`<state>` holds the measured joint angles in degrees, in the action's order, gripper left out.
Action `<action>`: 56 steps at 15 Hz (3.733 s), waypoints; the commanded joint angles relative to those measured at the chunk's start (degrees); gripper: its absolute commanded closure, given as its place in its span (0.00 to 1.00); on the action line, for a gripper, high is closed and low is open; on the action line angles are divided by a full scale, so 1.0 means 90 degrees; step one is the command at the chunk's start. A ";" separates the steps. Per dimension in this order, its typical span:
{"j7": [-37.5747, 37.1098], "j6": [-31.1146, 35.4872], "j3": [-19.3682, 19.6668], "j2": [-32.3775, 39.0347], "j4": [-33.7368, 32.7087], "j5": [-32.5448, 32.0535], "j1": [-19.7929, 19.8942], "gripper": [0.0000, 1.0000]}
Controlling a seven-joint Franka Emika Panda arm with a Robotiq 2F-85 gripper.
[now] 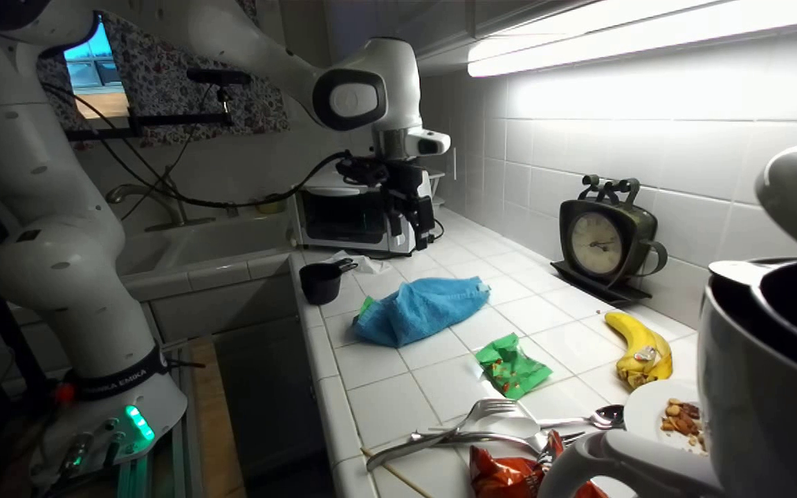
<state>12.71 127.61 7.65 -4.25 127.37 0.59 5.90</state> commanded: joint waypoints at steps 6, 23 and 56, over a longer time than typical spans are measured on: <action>0.2484 0.1888 0.0021 0.1330 -0.0287 0.0981 0.0301 0.00; -0.0300 0.2628 -0.0228 0.2720 -0.1267 0.1408 0.0526 0.00; -0.0372 0.1724 -0.0477 0.2678 -0.1798 0.1623 0.0775 0.97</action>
<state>10.68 143.37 3.00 22.34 111.39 14.34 11.80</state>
